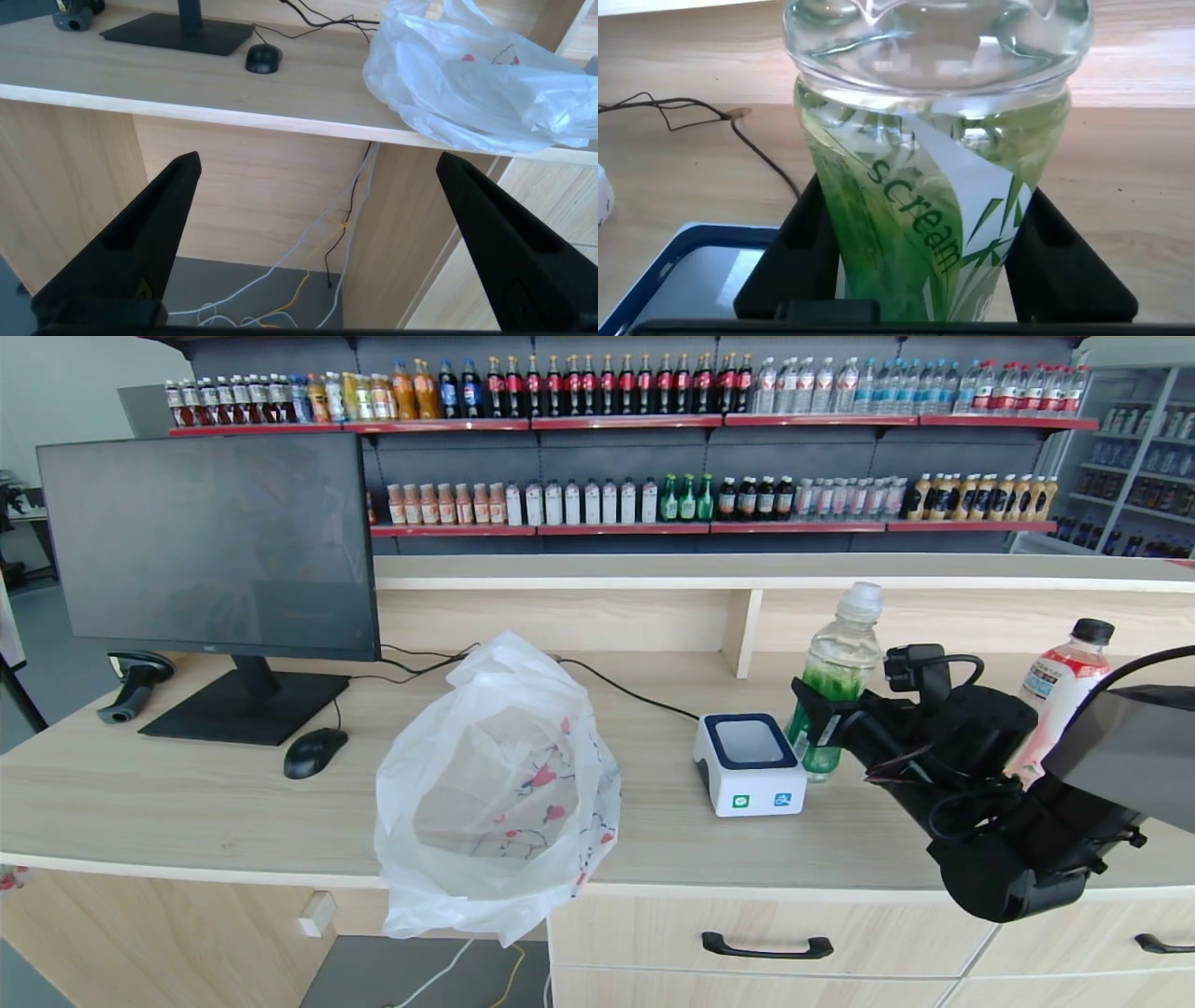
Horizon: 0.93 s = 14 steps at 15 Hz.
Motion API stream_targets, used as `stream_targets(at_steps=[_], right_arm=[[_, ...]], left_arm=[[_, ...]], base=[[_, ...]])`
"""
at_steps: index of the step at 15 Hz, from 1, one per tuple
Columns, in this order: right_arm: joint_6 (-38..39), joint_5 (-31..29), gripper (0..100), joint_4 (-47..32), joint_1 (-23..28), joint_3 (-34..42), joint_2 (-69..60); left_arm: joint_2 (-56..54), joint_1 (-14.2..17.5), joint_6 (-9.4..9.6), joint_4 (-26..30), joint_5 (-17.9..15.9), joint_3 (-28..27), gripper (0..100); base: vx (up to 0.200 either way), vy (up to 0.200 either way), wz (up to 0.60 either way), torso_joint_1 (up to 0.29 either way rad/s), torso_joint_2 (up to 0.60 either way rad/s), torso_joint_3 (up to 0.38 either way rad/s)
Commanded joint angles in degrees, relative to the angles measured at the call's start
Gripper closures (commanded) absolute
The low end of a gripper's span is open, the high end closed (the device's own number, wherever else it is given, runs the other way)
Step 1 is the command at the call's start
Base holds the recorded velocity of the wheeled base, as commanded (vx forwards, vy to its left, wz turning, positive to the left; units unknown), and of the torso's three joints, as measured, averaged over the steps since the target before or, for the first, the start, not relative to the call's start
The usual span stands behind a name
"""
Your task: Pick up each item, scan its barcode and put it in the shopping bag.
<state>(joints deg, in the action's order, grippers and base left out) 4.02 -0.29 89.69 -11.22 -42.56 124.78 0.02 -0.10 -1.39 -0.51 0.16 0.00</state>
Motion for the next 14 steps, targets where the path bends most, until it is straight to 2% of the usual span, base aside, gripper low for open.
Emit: stream_targets(at_steps=[1, 9, 14], right_arm=[[0.5, 0.0, 100, 0.3, -0.1, -0.2, -1.6], [0.6, -0.1, 100, 0.3, -0.1, 4.5, -11.1], [0.4, -0.1, 100, 0.3, -0.8, 11.4, -19.8]], left_arm=[[0.0, 0.0, -0.02, 0.0, 0.0, 0.0, 0], [0.0, 0.0, -0.02, 0.0, 0.0, 0.0, 0], [0.0, 0.0, -0.02, 0.0, 0.0, 0.0, 0]], base=[[0.000, 0.000, 0.00, 0.000, 0.00, 0.000], [0.000, 0.000, 0.00, 0.000, 0.00, 0.000], [0.000, 0.000, 0.00, 0.000, 0.00, 0.000]])
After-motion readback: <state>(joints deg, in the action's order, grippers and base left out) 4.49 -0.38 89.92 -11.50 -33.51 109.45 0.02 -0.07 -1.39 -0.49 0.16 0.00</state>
